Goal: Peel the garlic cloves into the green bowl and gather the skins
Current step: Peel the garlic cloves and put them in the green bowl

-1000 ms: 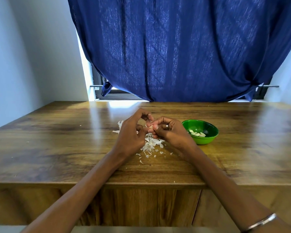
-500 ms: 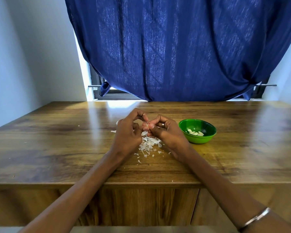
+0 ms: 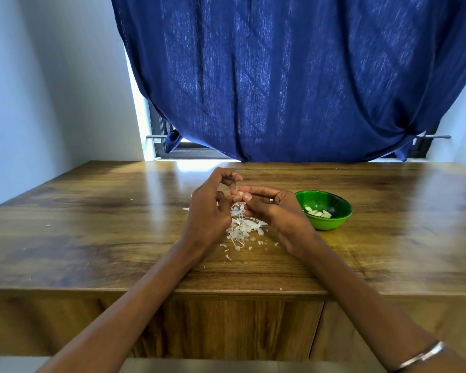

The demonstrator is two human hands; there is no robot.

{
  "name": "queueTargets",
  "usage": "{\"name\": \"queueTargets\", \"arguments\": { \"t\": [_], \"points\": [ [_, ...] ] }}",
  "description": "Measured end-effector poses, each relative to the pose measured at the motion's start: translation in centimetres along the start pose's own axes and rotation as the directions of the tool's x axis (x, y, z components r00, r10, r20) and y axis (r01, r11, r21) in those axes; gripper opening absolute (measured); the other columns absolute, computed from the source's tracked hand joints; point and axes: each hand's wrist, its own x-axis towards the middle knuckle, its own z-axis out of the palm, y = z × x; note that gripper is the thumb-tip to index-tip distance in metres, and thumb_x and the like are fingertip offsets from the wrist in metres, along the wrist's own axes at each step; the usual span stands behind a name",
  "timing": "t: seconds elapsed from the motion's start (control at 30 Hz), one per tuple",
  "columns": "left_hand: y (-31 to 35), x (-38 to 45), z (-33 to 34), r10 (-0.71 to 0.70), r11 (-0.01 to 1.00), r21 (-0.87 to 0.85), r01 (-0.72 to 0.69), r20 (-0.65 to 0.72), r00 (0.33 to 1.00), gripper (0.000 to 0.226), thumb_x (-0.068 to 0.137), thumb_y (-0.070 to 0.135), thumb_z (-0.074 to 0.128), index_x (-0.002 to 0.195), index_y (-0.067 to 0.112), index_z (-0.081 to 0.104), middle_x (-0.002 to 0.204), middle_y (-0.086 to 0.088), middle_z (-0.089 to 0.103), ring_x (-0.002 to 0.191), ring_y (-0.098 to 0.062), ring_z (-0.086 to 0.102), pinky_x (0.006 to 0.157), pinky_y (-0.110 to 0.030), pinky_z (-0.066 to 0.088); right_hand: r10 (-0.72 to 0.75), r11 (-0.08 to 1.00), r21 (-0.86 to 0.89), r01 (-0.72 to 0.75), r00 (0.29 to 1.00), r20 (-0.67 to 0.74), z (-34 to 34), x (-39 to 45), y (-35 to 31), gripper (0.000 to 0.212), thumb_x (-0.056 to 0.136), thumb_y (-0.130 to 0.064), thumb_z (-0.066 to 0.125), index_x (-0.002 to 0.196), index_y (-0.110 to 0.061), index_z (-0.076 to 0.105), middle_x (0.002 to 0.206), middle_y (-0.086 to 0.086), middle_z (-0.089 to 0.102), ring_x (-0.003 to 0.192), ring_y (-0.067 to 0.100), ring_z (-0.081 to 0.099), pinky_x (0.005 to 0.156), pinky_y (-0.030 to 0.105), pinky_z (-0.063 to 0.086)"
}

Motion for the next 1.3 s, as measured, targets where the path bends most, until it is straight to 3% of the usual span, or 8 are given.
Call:
{"name": "queueTargets", "arguments": {
  "t": [0.13, 0.27, 0.37, 0.47, 0.53, 0.73, 0.83, 1.3],
  "points": [
    [-0.39, -0.19, -0.03, -0.007, 0.998, 0.056, 0.007, 0.003, 1.000, 0.038, 0.089, -0.011, 0.067, 0.114, 0.018, 0.062, 0.094, 0.018, 0.061, 0.057, -0.018, 0.057, 0.060, -0.033, 0.053, -0.011, 0.996, -0.091, 0.008, 0.999, -0.031, -0.15, 0.06, 0.19, 0.017, 0.090, -0.008, 0.071, 0.106, -0.013, 0.076, 0.100, 0.006, 0.078, 0.093, 0.016, 0.073, 0.082, 0.031, 0.060],
    [-0.24, -0.29, -0.09, 0.058, 0.989, 0.137, -0.054, -0.024, 0.998, 0.028, 0.088, -0.008, 0.069, 0.107, 0.013, 0.067, 0.098, 0.010, 0.065, 0.058, -0.015, 0.057, 0.059, -0.033, 0.050, 0.001, 0.998, -0.055, -0.003, 0.999, -0.040, -0.11, -0.02, -0.05, 0.017, 0.090, -0.006, 0.071, 0.106, -0.009, 0.074, 0.099, 0.012, 0.078, 0.085, 0.017, 0.074, 0.075, 0.029, 0.062],
    [-0.28, -0.21, -0.23, 0.153, 0.961, 0.238, -0.141, -0.030, 0.988, 0.024, 0.086, -0.009, 0.071, 0.103, 0.008, 0.071, 0.099, 0.000, 0.069, 0.062, -0.010, 0.055, 0.061, -0.026, 0.049, 0.000, 0.998, -0.069, -0.002, 0.999, -0.042, -0.06, -0.16, -0.24, 0.015, 0.090, -0.008, 0.071, 0.105, -0.012, 0.073, 0.097, 0.009, 0.078, 0.084, 0.016, 0.074, 0.066, 0.025, 0.061],
    [-0.37, -0.23, -0.26, 0.221, 0.935, 0.290, -0.202, -0.036, 0.975, 0.026, 0.082, -0.014, 0.071, 0.101, 0.004, 0.074, 0.097, -0.005, 0.068, 0.075, -0.003, 0.053, 0.068, -0.008, 0.042, 0.000, 0.998, -0.067, -0.002, 0.999, -0.041, -0.11, -0.20, -0.31, 0.014, 0.090, -0.009, 0.071, 0.103, -0.014, 0.072, 0.094, 0.006, 0.079, 0.083, 0.016, 0.075, 0.063, 0.025, 0.060],
    [-0.45, -0.29, -0.24, 0.250, 0.928, 0.299, -0.223, -0.055, 0.967, 0.028, 0.080, -0.017, 0.070, 0.100, 0.002, 0.075, 0.095, -0.007, 0.066, 0.078, -0.003, 0.052, 0.070, -0.006, 0.040, 0.000, 0.998, -0.068, -0.003, 0.999, -0.037, -0.13, -0.24, -0.36, 0.014, 0.090, -0.010, 0.071, 0.102, -0.016, 0.071, 0.093, 0.003, 0.079, 0.080, 0.014, 0.075, 0.060, 0.024, 0.060],
    [-0.18, -0.42, -0.44, 0.315, 0.916, 0.294, -0.274, -0.102, 0.944, 0.013, 0.083, -0.011, 0.073, 0.091, 0.000, 0.073, 0.092, -0.008, 0.062, 0.071, -0.010, 0.056, 0.057, -0.027, 0.052, -0.056, 0.991, -0.126, 0.053, 0.998, -0.022, -0.20, -0.34, -0.29, 0.023, 0.090, -0.014, 0.072, 0.110, -0.024, 0.074, 0.098, -0.002, 0.079, 0.077, 0.009, 0.068, 0.060, 0.022, 0.056],
    [-0.10, -0.41, -0.47, 0.339, 0.904, 0.309, -0.297, -0.093, 0.936, 0.010, 0.084, -0.008, 0.071, 0.089, 0.001, 0.071, 0.091, -0.009, 0.063, 0.069, -0.017, 0.058, 0.052, -0.035, 0.052, -0.060, 0.989, -0.140, 0.055, 0.998, -0.035, -0.21, -0.28, -0.19, 0.019, 0.090, -0.012, 0.071, 0.105, -0.024, 0.075, 0.096, -0.002, 0.079, 0.074, 0.005, 0.068, 0.058, 0.021, 0.055],
    [-0.08, -0.46, -0.19, 0.354, 0.894, 0.312, -0.320, -0.056, 0.934, 0.006, 0.090, 0.001, 0.073, 0.095, 0.001, 0.071, 0.097, -0.007, 0.062, 0.069, -0.016, 0.058, 0.053, -0.036, 0.053, -0.032, 0.997, -0.074, 0.030, 0.999, -0.028, -0.39, -0.18, -0.24, 0.016, 0.095, -0.010, 0.066, 0.106, -0.019, 0.071, 0.093, 0.001, 0.078, 0.077, 0.010, 0.071, 0.059, 0.025, 0.057]
  ]
}}
